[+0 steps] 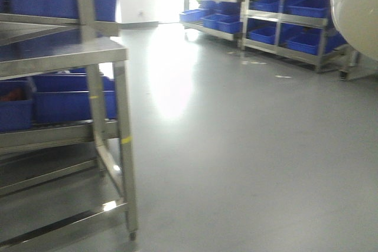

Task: Move white bin to right shelf second layer
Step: 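Back away from the table holding the bin in the right gripper, then drive past the crate racks carrying the bin in the right gripper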

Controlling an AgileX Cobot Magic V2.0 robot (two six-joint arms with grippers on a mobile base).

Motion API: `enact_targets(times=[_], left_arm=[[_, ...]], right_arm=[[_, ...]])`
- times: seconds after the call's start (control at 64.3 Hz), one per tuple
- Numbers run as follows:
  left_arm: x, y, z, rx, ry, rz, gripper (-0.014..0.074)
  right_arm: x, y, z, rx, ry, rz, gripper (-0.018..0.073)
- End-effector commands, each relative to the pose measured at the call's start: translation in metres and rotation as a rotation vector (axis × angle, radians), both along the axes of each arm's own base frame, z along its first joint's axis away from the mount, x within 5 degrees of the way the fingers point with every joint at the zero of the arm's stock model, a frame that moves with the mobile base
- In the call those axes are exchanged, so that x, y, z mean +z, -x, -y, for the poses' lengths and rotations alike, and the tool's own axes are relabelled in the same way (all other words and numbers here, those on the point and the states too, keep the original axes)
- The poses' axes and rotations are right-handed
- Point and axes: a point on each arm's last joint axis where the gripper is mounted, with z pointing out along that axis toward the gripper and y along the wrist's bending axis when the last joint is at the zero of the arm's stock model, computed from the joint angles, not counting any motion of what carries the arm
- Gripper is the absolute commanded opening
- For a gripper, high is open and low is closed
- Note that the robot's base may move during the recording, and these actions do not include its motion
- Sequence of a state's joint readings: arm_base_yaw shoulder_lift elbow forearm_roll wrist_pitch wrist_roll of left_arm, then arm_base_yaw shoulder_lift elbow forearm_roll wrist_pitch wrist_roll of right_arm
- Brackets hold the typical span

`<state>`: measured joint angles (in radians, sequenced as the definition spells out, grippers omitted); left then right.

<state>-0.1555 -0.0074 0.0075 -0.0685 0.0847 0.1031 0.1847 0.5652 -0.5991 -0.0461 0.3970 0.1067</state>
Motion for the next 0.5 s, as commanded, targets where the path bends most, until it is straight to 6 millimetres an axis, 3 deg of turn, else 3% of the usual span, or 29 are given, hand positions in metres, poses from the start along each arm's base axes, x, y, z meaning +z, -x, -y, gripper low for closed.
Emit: enact_targets(times=[0.0,0.482], left_arm=[[-0.004,-0.0003,-0.0001,-0.002,0.019,0.059,0.0085],[-0.004,-0.0003,-0.0001,-0.002,0.019,0.059,0.0085]], right_arm=[[0.0198,-0.0018,-0.0002,0.0,-0.026,0.13,0.0056],[0.0198,-0.0018,-0.0002,0.0,-0.026,0.13,0.0056]])
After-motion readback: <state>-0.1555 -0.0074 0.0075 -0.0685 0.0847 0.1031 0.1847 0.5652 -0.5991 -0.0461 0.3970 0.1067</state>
